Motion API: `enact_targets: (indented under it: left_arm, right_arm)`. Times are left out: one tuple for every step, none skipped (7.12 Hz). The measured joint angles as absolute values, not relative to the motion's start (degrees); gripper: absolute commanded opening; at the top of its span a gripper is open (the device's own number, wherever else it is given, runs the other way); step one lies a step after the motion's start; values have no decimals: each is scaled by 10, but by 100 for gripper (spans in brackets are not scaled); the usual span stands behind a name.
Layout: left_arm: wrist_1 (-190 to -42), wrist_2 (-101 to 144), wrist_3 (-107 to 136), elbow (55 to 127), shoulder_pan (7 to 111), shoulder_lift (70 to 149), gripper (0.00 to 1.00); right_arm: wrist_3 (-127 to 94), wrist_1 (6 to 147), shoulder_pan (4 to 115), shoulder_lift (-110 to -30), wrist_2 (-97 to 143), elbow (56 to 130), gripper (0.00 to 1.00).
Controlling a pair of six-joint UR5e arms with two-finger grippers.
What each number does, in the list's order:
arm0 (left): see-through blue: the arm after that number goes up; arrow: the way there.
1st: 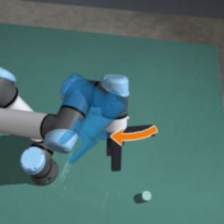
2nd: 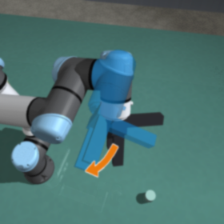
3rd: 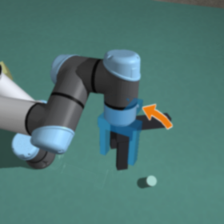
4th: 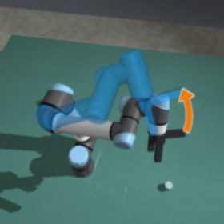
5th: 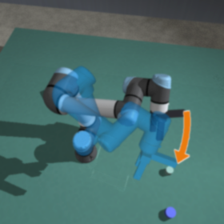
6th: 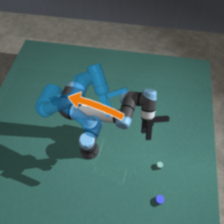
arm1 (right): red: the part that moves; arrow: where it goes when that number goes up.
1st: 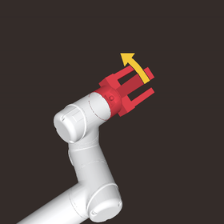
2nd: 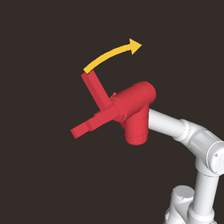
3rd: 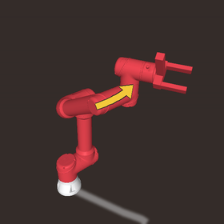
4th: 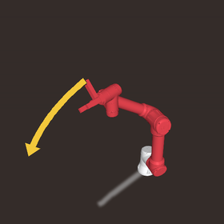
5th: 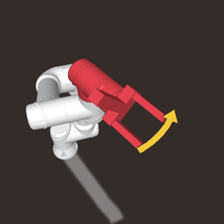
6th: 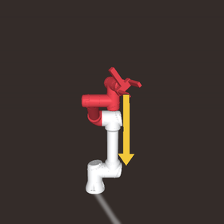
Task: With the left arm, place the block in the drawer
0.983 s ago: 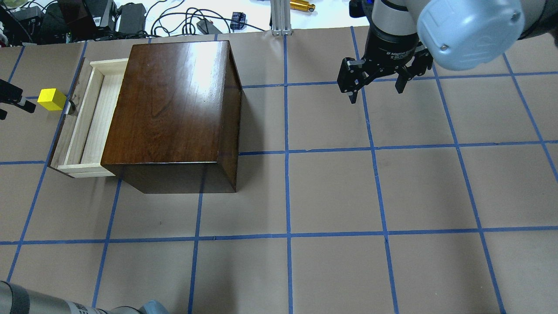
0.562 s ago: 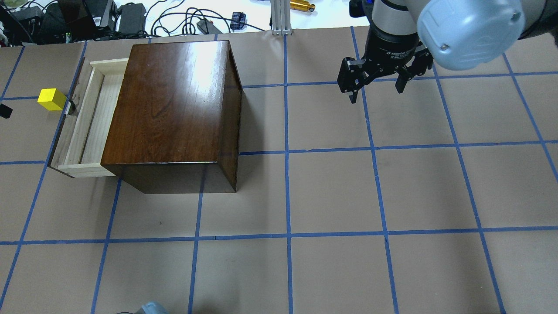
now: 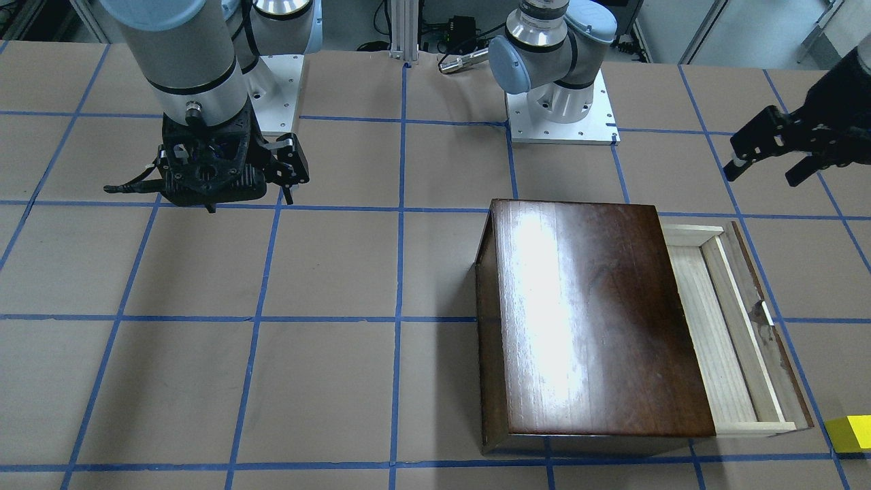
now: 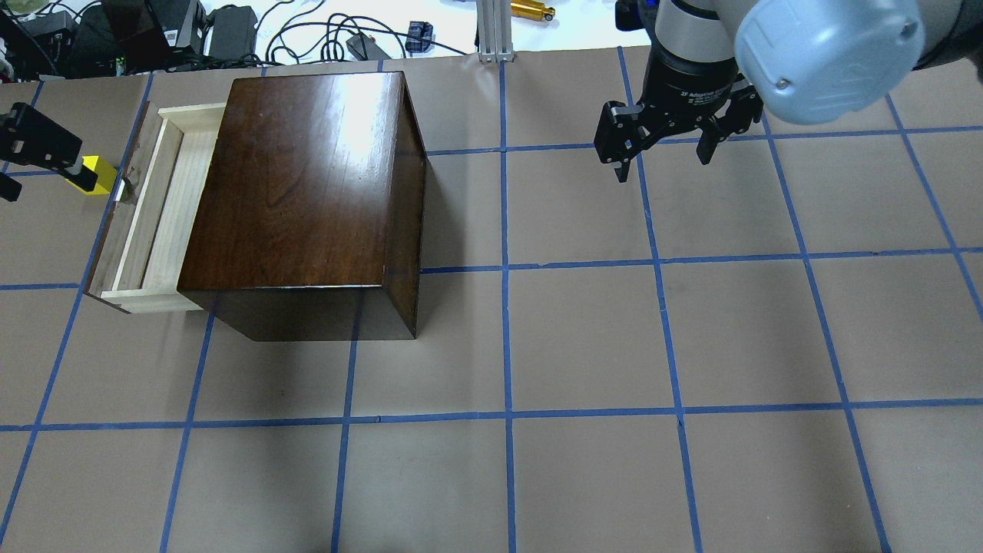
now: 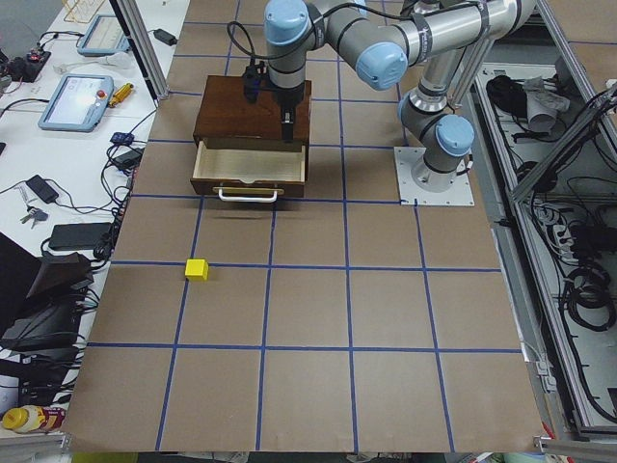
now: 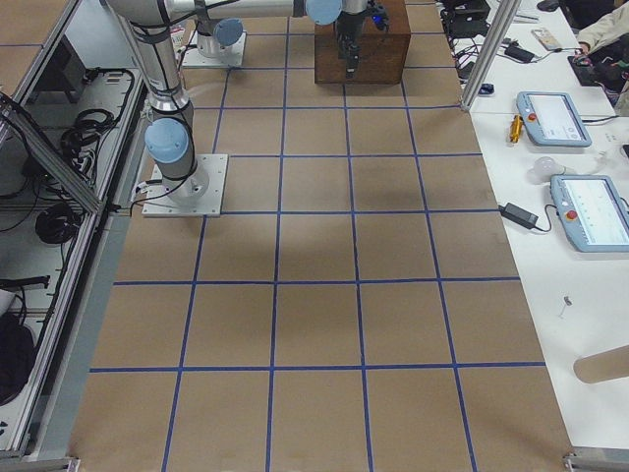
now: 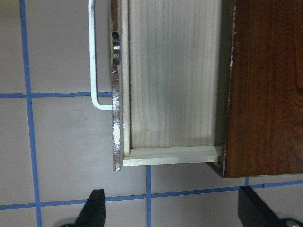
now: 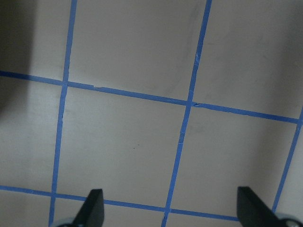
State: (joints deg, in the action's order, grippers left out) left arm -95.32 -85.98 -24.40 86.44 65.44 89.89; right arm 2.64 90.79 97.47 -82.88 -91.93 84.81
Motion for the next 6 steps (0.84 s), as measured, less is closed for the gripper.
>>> enact_targets:
  left_arm:
    - [-941,-870,-197,864,704,900,100]
    - [-927,-874,-143,863,753,902,100]
    - [-913,-884,-95,863,800,905,100]
    - [-902,-899,-65,864,835,909,100]
    - [-893,-909,-48,864,859,913,100]
    - [-888,-912,-42,864,871,916,100]
  right_arm:
    - [26,908,975,-829,-919,848,100]
    - [27,908,975,-829,-919,848,100]
    - [27,908,975,-829,-919,848,100]
    - [27,908,975,-829,-919,848,100]
    - [27,908,975,-829,-919,848,100]
    - [27,908,975,-829,-919,848,100]
